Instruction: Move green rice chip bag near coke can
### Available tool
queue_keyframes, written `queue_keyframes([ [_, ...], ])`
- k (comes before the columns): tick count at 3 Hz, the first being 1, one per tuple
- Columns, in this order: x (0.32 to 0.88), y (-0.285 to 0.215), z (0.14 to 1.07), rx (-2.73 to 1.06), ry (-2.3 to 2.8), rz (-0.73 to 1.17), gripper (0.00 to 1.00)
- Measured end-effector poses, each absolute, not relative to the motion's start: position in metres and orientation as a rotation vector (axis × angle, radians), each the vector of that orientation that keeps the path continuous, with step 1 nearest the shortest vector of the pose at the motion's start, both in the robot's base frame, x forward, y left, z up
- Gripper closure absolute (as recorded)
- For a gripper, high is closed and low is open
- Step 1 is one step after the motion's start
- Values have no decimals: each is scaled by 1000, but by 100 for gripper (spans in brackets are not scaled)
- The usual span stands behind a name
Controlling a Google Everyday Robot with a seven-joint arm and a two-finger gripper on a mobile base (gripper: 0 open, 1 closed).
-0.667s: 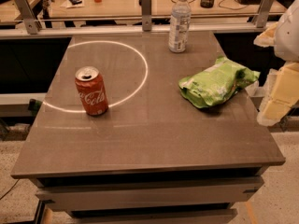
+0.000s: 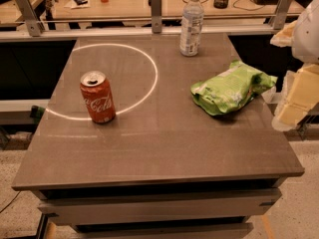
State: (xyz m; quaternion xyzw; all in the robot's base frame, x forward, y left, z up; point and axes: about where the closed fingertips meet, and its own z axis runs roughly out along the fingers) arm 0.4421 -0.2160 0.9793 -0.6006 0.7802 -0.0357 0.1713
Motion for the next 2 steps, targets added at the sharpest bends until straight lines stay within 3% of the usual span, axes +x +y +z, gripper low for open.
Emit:
queue_keyframes([
  [2,484,-221,971,-1693,2108,-41,0],
])
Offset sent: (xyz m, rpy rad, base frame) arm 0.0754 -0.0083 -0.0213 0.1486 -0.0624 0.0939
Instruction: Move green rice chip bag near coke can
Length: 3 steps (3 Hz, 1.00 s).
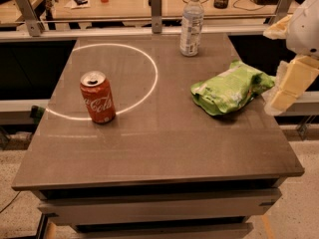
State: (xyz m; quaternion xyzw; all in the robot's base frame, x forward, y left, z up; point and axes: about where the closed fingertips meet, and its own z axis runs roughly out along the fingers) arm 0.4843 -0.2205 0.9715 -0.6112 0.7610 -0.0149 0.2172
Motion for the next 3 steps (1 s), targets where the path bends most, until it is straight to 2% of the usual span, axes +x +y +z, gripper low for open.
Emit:
queue_keyframes([
  [3,556,-204,899,-1827,1940,108,0],
])
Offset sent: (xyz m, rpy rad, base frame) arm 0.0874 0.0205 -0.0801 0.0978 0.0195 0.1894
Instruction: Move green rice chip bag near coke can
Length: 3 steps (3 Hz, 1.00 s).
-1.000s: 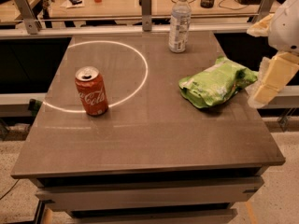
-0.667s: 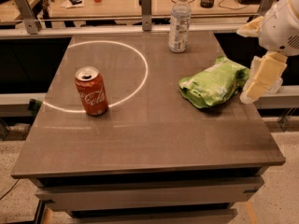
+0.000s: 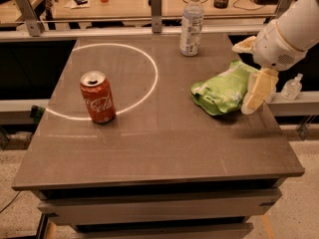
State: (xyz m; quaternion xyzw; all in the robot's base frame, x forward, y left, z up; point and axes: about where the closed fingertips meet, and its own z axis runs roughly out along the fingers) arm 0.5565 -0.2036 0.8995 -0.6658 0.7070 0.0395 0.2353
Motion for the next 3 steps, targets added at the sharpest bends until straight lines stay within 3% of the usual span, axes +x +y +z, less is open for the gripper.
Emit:
queue_keyframes([
  [1,571,-207,880,-1863,1919,124,0],
  [3,574,-205,869,-1919,1851,169,41],
])
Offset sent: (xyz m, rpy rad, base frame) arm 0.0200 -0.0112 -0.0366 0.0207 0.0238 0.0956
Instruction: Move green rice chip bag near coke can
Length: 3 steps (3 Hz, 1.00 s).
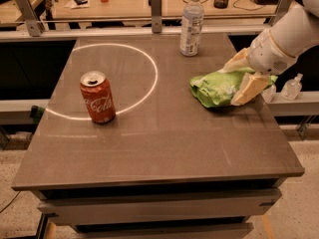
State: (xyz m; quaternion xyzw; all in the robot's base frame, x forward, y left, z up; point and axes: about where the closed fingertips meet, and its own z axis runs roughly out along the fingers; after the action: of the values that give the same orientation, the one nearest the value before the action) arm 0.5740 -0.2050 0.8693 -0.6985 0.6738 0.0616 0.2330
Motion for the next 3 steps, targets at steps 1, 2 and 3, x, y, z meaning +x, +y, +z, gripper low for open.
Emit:
queue_keyframes([
  [1,572,-202,873,-1942,1815,164,65],
  [2,569,-204,877,-1953,1798,153,87],
  [3,567,-205,879,-1958,1787,145,100],
])
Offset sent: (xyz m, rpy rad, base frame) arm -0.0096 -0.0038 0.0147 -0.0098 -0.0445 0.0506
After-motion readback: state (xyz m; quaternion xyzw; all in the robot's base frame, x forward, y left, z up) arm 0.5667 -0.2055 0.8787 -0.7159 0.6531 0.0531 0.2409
